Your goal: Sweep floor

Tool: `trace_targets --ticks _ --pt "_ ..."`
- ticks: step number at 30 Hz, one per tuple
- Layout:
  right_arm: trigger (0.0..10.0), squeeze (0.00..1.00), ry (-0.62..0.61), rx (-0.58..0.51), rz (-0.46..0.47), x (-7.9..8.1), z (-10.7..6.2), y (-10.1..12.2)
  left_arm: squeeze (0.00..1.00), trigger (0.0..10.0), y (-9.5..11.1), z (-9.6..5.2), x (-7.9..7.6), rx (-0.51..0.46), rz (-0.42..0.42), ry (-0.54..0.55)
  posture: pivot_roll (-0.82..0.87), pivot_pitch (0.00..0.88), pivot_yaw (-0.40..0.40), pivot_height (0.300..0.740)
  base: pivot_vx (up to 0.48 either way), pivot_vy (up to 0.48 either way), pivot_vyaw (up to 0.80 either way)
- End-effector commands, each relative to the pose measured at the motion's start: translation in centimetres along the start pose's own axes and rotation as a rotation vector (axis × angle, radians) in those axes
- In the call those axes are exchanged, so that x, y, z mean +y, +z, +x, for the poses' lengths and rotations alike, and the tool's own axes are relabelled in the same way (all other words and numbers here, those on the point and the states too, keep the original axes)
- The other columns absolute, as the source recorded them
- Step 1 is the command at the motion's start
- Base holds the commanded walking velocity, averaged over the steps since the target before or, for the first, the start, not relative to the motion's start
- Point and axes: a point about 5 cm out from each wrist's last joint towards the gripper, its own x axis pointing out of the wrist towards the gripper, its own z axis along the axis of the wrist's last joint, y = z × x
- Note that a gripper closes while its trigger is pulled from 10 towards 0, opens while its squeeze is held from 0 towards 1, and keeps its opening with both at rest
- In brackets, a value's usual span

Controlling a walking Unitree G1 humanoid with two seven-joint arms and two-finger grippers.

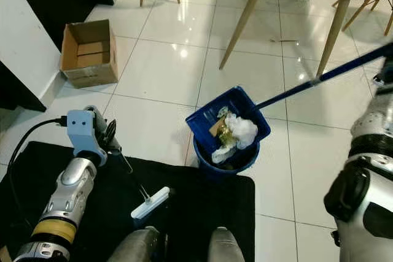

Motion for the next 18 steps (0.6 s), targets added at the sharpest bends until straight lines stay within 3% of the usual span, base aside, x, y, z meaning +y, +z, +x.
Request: trace_targets --ticks 1,9,10,15,16,18 --pt "10.0 0.0 0.027 -0.081 -0.035 0.5 0.8 1.6 0.0 10.0 0.1 -0.1 0.3 -0.015 0.006 0.015 -0.01 0.083 -0.02 0.74 0.0 0.0 0.0" --pt "10.0 0.0 0.108 -0.206 -0.133 2.2 1.9 4.0 0.0 10.0 -0.1 -0.1 0.0 -0.02 -0.004 0.015 -0.02 0.077 -0.017 0.74 0.0 0.0 0.0" --pt "10.0 0.0 0.177 -0.256 -0.186 3.8 2.1 4.5 0.0 10.0 -0.1 0.0 -0.1 -0.023 -0.006 0.012 -0.03 0.079 -0.016 0.74 0.0 0.0 0.0" --pt "10.0 0.0 0.245 -0.291 -0.235 5.3 2.1 4.7 0.0 10.0 0.0 0.1 -0.2 -0.026 -0.008 0.01 -0.03 0.081 -0.015 0.74 0.0 0.0 0.0" --pt "10.0 0.0 0.325 -0.327 -0.295 7.2 1.9 4.6 0.0 10.0 0.1 0.2 -0.3 -0.03 -0.01 0.01 -0.04 0.084 -0.017 0.74 0.0 0.0 0.0" --pt "10.0 0.0 0.349 -0.338 -0.311 7.8 1.9 4.6 0.0 10.0 0.1 0.3 -0.3 -0.031 -0.01 0.01 -0.04 0.084 -0.017 0.74 0.0 0.0 0.0"
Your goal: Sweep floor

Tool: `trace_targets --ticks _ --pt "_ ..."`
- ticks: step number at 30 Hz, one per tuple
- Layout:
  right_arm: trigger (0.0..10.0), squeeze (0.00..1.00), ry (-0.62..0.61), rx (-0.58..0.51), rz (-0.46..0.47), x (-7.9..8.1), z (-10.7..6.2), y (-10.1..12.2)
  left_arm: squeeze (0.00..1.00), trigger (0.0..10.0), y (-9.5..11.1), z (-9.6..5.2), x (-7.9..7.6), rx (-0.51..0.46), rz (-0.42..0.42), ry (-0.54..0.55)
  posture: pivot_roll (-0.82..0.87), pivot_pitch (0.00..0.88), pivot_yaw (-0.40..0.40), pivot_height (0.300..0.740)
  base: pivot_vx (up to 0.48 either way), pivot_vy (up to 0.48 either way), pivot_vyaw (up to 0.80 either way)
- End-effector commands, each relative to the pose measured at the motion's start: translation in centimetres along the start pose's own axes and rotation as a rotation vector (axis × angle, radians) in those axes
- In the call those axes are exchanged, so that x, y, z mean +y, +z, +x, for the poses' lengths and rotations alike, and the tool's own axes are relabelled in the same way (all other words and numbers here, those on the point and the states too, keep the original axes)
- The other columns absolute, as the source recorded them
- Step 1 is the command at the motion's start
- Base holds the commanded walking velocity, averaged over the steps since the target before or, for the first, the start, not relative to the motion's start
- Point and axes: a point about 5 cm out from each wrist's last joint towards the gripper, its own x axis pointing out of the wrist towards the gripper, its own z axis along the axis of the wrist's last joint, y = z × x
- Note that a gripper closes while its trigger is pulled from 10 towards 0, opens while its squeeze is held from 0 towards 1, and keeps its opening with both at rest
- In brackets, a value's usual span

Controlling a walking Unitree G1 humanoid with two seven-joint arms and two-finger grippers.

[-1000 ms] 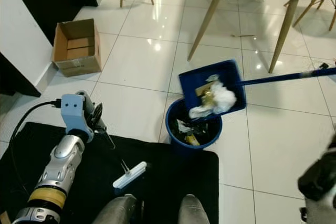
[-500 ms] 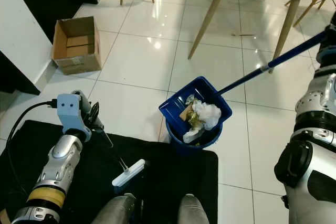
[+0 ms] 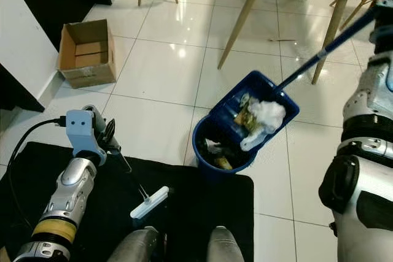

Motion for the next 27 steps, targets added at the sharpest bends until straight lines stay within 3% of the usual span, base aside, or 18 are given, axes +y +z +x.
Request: trace_targets --ticks 1,6,8,13,19,27 --pt "10.0 0.0 0.071 -0.099 -0.07 1.3 1.0 1.5 0.0 10.0 0.1 0.1 -0.2 -0.022 -0.005 0.003 -0.04 0.084 -0.019 0.74 0.0 0.0 0.0" --pt "10.0 0.0 0.099 -0.137 -0.096 3.2 0.9 1.5 0.0 10.0 0.2 0.1 -0.1 -0.026 -0.005 0.009 -0.04 0.084 -0.023 0.74 0.0 0.0 0.0" --pt "10.0 0.0 0.128 -0.179 -0.122 4.7 0.9 1.7 0.0 10.0 0.2 0.1 0.2 -0.03 -0.005 0.019 -0.04 0.084 -0.027 0.74 0.0 0.0 0.0" --pt "10.0 0.0 0.131 -0.217 -0.121 6.1 1.2 2.1 0.0 10.0 0.3 0.1 0.5 -0.035 -0.005 0.031 -0.03 0.083 -0.033 0.74 0.0 0.0 0.0" --pt "10.0 0.0 0.078 -0.237 -0.151 5.8 1.8 2.6 0.0 10.0 0.3 0.1 0.7 -0.039 -0.006 0.039 -0.03 0.081 -0.035 0.74 0.0 0.0 0.0" --pt "10.0 0.0 -0.086 -0.233 -0.259 3.9 2.7 3.1 0.0 10.0 0.4 0.3 0.4 -0.044 -0.005 0.029 -0.04 0.076 -0.022 0.74 0.0 0.0 0.0"
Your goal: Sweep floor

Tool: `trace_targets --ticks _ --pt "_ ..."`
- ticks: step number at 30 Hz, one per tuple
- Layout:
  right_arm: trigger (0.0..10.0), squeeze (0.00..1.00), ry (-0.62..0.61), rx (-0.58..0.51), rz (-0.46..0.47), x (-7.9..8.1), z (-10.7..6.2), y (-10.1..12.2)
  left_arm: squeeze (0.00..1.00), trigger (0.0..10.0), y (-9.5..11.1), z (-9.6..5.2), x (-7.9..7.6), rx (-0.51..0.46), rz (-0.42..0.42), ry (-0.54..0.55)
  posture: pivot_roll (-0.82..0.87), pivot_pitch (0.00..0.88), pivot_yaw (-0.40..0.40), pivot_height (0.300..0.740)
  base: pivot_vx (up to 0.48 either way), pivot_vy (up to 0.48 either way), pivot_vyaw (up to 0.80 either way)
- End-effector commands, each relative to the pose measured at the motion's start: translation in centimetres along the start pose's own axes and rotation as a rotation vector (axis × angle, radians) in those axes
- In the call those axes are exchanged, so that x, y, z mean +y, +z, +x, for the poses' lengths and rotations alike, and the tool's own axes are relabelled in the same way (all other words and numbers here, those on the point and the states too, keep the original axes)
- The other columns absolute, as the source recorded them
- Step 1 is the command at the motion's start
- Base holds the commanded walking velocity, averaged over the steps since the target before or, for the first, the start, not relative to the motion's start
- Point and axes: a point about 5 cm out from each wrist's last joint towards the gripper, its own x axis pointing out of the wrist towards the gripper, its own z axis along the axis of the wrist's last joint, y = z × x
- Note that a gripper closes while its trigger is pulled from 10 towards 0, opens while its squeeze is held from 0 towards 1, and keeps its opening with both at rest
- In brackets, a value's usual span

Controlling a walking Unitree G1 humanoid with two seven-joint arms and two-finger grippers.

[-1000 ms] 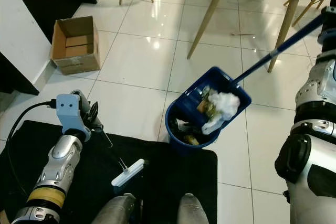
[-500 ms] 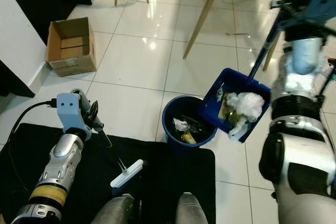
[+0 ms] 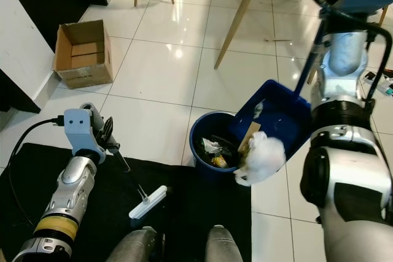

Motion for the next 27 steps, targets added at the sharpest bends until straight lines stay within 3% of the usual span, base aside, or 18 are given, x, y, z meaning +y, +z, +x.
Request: trace_targets --ticks 1,15,16,21,24,25,27 --pt "10.0 0.0 -0.024 -0.056 -0.03 -0.2 0.7 0.8 0.0 10.0 0.4 0.2 0.0 -0.027 0.004 -0.002 -0.04 0.075 -0.02 0.74 0.0 0.0 0.0" --pt "10.0 0.0 -0.14 -0.037 -0.13 -0.9 0.5 0.2 0.0 10.0 0.6 0.5 -0.1 -0.034 0.009 -0.011 -0.04 0.066 -0.015 0.74 0.0 0.0 0.0" --pt "10.0 0.0 -0.154 -0.02 -0.127 -1.0 0.3 0.0 0.0 10.0 0.4 0.5 0.0 -0.03 0.006 -0.006 -0.04 0.028 -0.012 0.74 0.0 0.0 0.0" --pt "10.0 0.0 -0.304 0.102 -0.111 -3.6 0.8 -1.0 0.0 10.0 1.0 1.8 -0.3 -0.011 0.041 -0.034 -0.03 0.037 -0.017 0.74 0.0 0.0 0.0" --pt "10.0 0.0 -0.272 0.182 -0.052 -4.5 1.0 -1.6 0.0 10.0 1.6 2.5 0.1 -0.012 0.064 -0.03 -0.03 0.058 -0.018 0.74 0.0 0.0 0.0" --pt "10.0 0.0 -0.249 0.323 0.073 -5.8 0.7 -3.0 0.0 10.0 1.9 2.8 0.9 0.004 0.098 -0.017 -0.04 0.064 0.004 0.74 0.0 0.0 0.0" --pt "10.0 0.0 -0.233 0.461 0.217 -6.5 0.1 -4.4 0.0 10.0 1.9 2.9 1.4 0.026 0.123 -0.012 -0.04 0.089 0.007 0.74 0.0 0.0 0.0"
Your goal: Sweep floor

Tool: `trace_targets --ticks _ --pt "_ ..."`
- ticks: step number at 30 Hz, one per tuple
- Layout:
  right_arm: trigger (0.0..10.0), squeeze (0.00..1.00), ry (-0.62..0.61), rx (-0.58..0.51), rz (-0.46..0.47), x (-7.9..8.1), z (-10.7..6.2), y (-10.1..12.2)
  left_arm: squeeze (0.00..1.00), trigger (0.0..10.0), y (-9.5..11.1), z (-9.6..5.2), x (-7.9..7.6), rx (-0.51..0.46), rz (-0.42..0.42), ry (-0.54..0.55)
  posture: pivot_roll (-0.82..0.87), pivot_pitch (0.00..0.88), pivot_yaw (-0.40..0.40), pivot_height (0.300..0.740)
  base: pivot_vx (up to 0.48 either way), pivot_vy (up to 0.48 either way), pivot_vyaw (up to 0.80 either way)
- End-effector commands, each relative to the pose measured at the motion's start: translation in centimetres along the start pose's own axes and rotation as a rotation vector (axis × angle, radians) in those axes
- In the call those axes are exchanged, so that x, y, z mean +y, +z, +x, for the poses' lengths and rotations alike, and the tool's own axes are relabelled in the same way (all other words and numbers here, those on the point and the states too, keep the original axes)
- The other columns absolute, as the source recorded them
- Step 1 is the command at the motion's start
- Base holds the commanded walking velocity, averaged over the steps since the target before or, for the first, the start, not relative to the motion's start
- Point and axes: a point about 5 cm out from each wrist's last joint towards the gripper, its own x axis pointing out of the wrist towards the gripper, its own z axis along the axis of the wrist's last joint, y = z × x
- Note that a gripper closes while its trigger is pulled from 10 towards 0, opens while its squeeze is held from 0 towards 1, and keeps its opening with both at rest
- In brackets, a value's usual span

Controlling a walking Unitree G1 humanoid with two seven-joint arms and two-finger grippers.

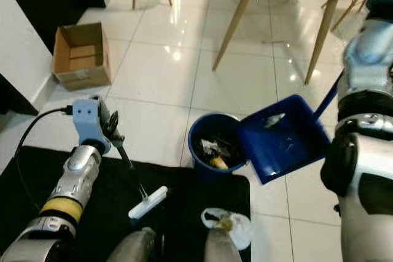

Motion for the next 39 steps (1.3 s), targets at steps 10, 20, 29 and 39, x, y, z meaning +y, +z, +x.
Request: trace_targets --ticks 10,20,29,39 --pt "10.0 0.0 -0.075 0.462 0.131 -8.7 -1.6 -4.0 0.0 10.0 0.2 0.4 1.8 0.034 0.124 -0.002 -0.04 0.094 0.022 0.74 0.0 0.0 0.0" --pt "10.0 0.0 -0.302 0.69 -0.05 -18.5 -6.6 -5.1 0.0 10.0 -0.8 0.0 1.9 0.065 0.13 0.01 -0.04 0.098 0.018 0.74 0.0 0.0 0.0" --pt "10.0 0.0 -0.592 0.655 -0.208 -27.1 -10.6 -1.7 0.0 10.0 -1.5 -1.0 2.4 0.051 0.123 0.034 -0.04 0.092 0.006 0.74 0.0 0.0 0.0" --pt "10.0 0.0 -0.575 0.812 -0.412 -32.6 -15.2 1.2 0.0 10.0 -3.5 -3.3 3.8 0.097 0.149 0.05 -0.06 0.13 0.008 0.74 0.0 0.0 0.0"
